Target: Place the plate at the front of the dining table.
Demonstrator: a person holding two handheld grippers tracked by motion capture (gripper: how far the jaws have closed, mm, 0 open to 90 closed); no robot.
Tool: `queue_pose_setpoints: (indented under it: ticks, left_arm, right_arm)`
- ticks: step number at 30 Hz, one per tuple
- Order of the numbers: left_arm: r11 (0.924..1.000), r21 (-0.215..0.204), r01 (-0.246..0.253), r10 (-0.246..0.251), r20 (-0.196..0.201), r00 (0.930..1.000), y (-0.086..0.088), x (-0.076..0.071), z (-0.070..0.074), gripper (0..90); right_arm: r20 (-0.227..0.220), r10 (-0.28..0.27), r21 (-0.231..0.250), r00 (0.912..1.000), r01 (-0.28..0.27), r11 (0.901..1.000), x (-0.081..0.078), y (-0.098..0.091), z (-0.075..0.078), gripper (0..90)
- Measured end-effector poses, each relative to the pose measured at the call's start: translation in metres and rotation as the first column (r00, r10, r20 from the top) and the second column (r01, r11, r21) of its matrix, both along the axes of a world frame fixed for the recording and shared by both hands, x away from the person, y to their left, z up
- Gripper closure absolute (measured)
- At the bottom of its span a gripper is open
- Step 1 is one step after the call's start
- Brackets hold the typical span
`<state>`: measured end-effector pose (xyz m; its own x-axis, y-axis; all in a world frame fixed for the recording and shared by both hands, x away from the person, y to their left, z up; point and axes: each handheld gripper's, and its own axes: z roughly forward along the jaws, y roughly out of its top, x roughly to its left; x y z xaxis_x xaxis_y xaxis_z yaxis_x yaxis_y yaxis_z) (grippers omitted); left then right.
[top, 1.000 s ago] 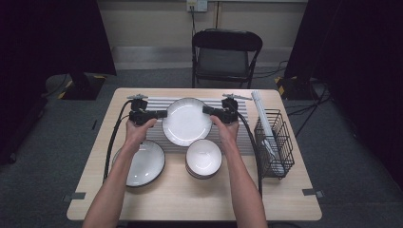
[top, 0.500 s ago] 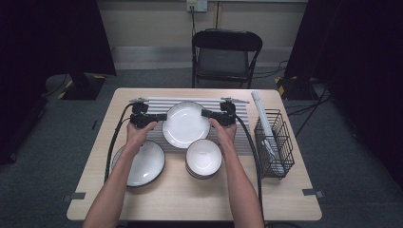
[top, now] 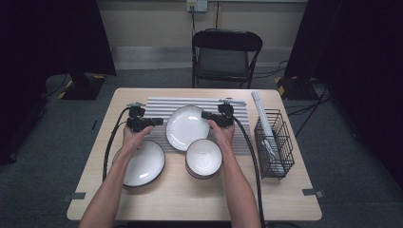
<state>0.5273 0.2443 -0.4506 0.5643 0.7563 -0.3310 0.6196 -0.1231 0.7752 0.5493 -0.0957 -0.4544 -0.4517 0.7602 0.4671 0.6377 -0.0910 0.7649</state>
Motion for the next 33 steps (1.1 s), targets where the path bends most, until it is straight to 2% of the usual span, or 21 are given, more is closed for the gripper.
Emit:
queue_pose_setpoints:
  ticks: [4,11,13,15,18,20,22,24,29,31,33]
  left_arm:
    - [1.0,0.003,0.003,-0.003,0.019,0.9998,0.003,-0.006,0.006,79.3]
    - [0.9998,0.008,0.019,-0.019,0.027,0.9995,0.006,-0.015,0.007,80.7]
    - [0.9995,0.023,0.021,-0.022,0.034,0.9992,0.006,-0.018,0.01,79.2]
    - [0.9997,0.011,0.022,-0.023,0.042,0.9989,0.006,-0.019,0.012,78.4]
    - [0.9993,0.021,0.032,-0.033,0.055,0.998,0.006,-0.022,0.016,76.9]
    - [0.9993,0.018,0.033,-0.033,0.049,0.9982,0.006,-0.023,0.016,76.0]
    - [0.9996,0.018,0.022,-0.023,0.057,0.9981,0.008,-0.024,0.016,74.7]
    - [0.9999,-0.006,0.012,-0.012,0.058,0.9983,0.009,-0.026,0.015,73.9]
    - [0.9998,0.004,0.019,-0.019,0.048,0.9987,0.013,-0.029,0.009,71.3]
    - [0.9997,0.015,0.018,-0.019,0.045,0.9988,0.016,-0.03,0.009,70.0]
    - [0.9998,0.014,0.012,-0.013,0.049,0.9987,0.019,-0.03,0.011,69.3]
  right_arm:
    - [-0.002,-0.017,0.02,0.9999,0.017,0.9997,0.004,-0.002,-0.003,82.8]
    - [-0.01,-0.062,0.014,0.998,0.062,0.998,0.01,-0.008,-0.007,82.6]
    - [-0.008,-0.066,0.023,0.9978,0.066,0.9975,0.011,-0.01,-0.007,82.7]
    - [-0.01,-0.079,0.032,0.9969,0.079,0.9964,0.012,-0.012,-0.007,82.6]
    - [-0.014,-0.089,0.04,0.996,0.089,0.9952,0.014,-0.015,-0.008,82.6]
    - [-0.012,-0.098,0.035,0.9951,0.099,0.9945,0.014,-0.015,-0.011,82.7]
    - [-0.018,-0.106,0.045,0.9942,0.106,0.9933,0.013,-0.015,-0.012,82.7]
    - [-0.013,-0.113,0.022,0.9935,0.113,0.9933,0.013,-0.014,-0.012,83.0]
    - [-0.022,-0.132,-0.012,0.9911,0.131,0.9913,0.015,-0.014,-0.015,84.2]
    - [-0.022,-0.141,-0.056,0.9897,0.14,0.9886,0.015,-0.015,-0.018,84.8]
    - [-0.031,-0.145,-0.075,0.989,0.142,0.987,0.017,-0.015,-0.021,85.1]
